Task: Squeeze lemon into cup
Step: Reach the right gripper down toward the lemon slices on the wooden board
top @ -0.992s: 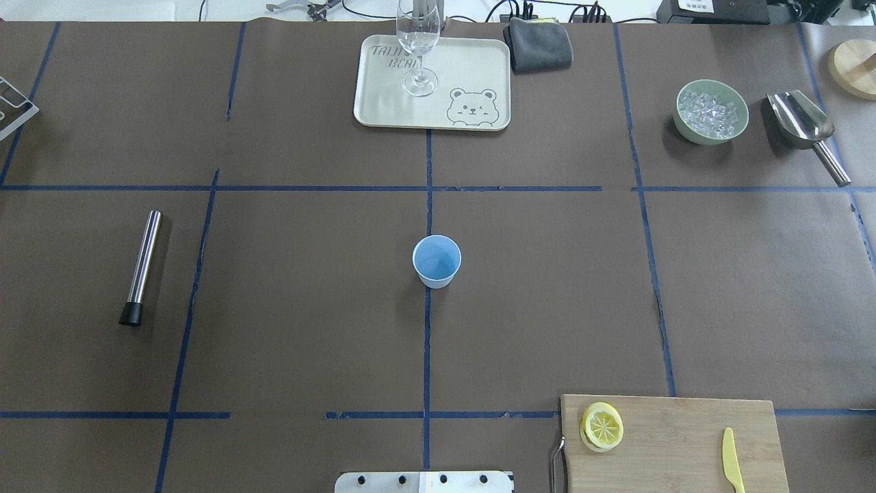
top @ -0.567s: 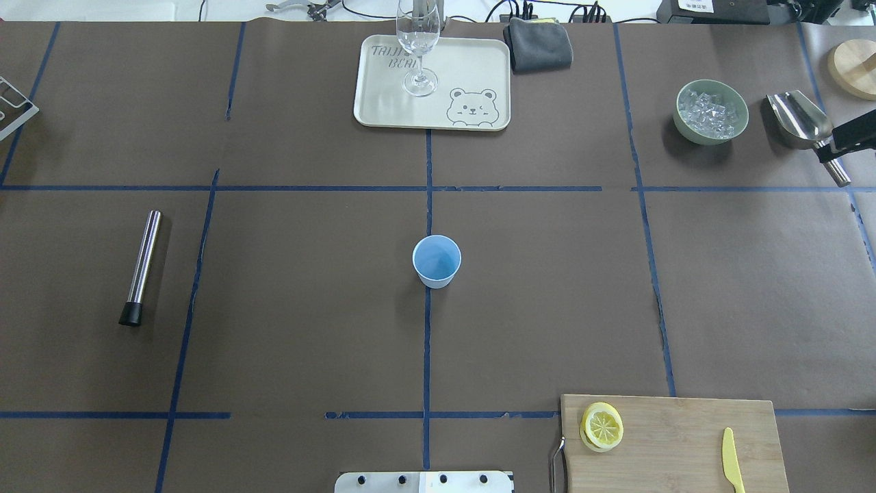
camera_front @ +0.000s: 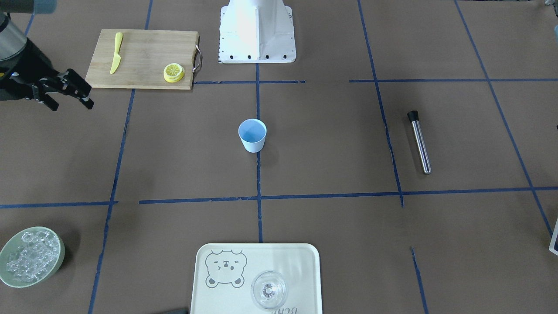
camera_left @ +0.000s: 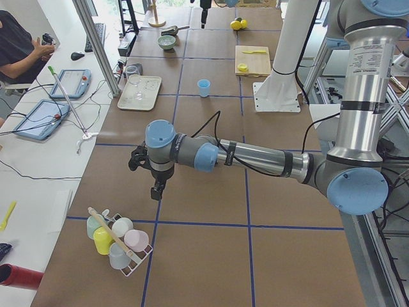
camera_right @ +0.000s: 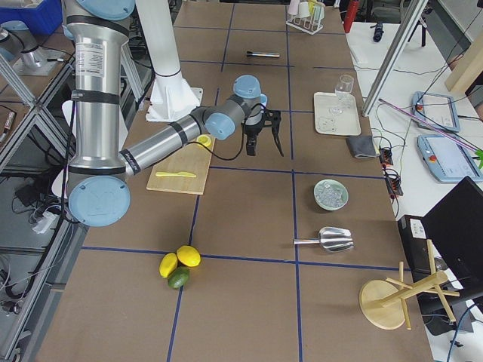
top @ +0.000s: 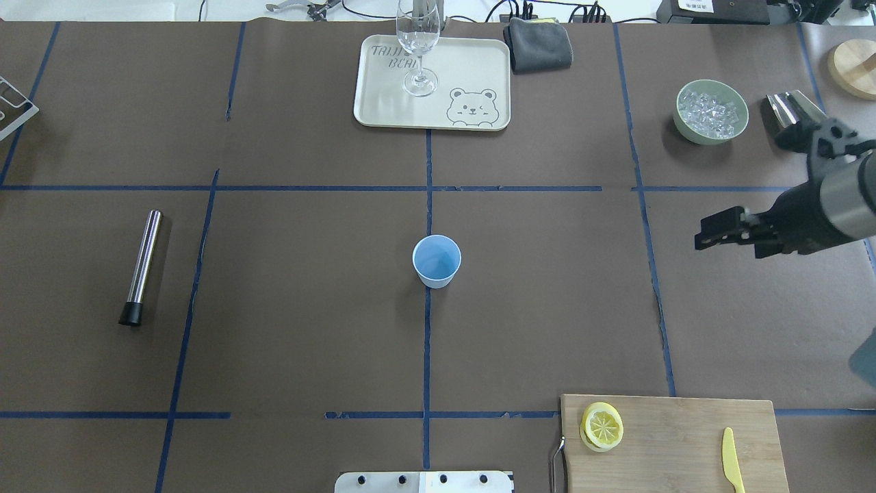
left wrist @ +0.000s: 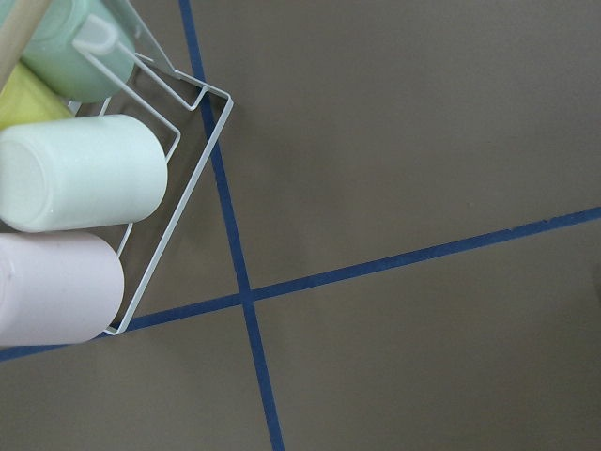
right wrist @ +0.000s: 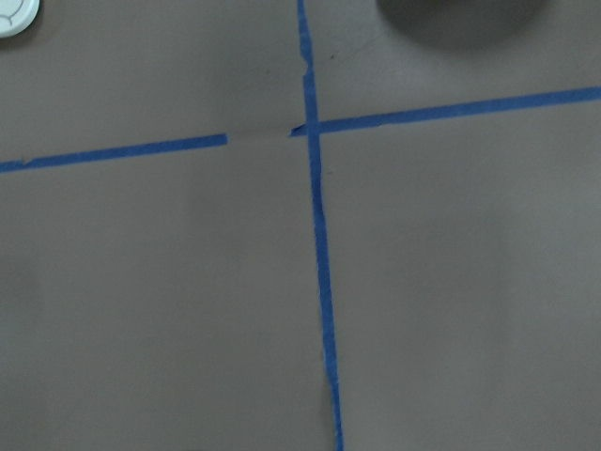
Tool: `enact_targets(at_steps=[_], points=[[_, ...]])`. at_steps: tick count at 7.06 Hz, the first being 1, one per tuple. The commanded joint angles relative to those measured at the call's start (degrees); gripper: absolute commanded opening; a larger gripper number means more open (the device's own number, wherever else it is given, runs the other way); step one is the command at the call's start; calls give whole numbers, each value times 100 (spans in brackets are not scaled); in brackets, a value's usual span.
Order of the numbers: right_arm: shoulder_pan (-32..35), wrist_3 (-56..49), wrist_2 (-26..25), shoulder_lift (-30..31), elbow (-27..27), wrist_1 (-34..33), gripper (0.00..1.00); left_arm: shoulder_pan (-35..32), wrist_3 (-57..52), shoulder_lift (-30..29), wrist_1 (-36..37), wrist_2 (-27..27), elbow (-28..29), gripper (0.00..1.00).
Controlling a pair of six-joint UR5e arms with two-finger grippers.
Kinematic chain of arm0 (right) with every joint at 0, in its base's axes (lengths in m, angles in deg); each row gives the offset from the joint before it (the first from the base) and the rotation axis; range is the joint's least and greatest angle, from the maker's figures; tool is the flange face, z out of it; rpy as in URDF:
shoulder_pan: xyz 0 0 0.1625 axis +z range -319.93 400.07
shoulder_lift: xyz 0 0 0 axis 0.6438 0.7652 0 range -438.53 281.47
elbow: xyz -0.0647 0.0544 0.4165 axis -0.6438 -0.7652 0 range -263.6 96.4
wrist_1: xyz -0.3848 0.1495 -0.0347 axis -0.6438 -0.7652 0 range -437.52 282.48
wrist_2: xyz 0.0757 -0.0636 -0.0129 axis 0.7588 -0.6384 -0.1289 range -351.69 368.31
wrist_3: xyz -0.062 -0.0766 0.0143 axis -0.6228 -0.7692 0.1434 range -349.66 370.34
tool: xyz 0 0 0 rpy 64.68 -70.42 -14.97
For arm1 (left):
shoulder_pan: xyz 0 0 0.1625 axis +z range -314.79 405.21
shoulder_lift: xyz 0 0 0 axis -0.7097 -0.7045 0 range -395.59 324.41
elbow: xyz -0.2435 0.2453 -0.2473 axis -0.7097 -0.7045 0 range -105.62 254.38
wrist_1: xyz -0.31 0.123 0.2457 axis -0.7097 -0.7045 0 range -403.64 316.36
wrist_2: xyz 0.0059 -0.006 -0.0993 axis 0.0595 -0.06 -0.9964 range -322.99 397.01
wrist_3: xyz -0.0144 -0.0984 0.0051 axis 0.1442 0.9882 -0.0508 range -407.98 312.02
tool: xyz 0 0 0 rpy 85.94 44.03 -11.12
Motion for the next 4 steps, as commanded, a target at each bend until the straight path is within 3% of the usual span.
enact_targets(at_steps=[1, 4], points=[[-1781, 1549, -1440, 80, 547, 24, 100, 450, 570, -54, -238, -7, -37, 100], [-3937, 3117, -3464, 106, 646, 33, 100, 504, 608, -71, -318, 2, 33, 100]])
